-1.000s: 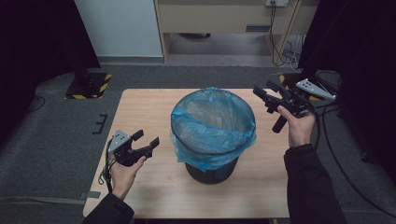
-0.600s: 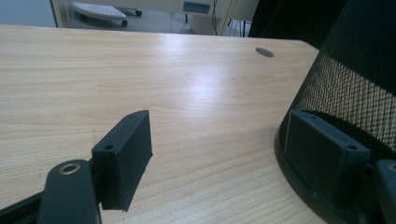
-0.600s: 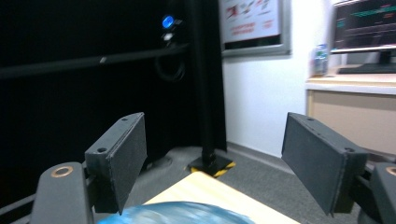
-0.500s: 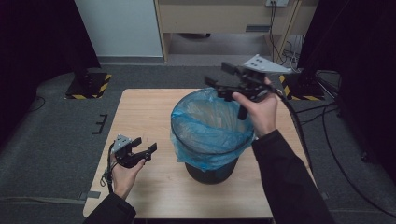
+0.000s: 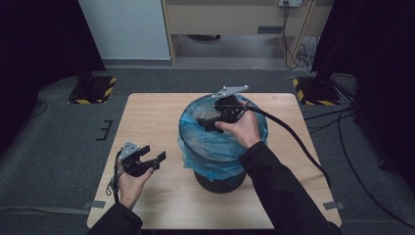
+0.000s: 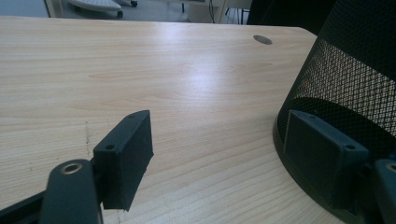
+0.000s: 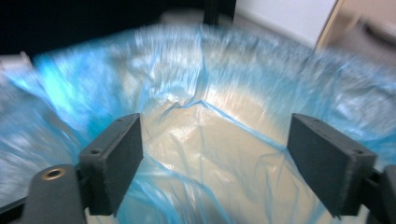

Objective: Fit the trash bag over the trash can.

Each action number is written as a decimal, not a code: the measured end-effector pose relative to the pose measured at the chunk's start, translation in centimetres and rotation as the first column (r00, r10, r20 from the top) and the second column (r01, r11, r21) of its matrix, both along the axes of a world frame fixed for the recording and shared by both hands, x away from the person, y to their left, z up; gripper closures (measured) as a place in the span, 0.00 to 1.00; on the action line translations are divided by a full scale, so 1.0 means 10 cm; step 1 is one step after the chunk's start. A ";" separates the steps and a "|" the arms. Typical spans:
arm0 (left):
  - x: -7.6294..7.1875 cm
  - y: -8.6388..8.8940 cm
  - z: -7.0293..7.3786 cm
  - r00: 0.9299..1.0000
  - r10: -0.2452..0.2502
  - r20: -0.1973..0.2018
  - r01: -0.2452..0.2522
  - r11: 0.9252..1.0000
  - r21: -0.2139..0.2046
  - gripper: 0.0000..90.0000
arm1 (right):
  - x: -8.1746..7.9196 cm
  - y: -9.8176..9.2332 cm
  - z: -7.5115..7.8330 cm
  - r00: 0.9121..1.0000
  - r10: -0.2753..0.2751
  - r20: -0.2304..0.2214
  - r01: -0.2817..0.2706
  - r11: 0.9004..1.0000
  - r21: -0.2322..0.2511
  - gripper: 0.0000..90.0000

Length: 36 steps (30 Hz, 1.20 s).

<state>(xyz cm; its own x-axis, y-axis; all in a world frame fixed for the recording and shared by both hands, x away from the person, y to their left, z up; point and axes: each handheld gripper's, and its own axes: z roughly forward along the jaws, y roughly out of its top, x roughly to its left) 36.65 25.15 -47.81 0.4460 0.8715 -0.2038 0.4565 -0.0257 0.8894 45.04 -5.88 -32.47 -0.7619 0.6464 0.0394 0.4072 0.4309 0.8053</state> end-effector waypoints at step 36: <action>0.00 -0.04 0.00 1.000 -0.027 0.001 0.027 1.000 -0.001 0.26 | -0.14 -0.34 0.53 0.962 -0.153 0.228 0.053 0.918 0.393 0.21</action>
<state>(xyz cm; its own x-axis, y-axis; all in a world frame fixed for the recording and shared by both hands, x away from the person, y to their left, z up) 36.64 24.74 -47.79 0.4692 0.8591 -0.2046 0.4549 -0.0365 0.8898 43.64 -9.24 -27.16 -0.7091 0.6955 0.1161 0.1978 0.0382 0.9795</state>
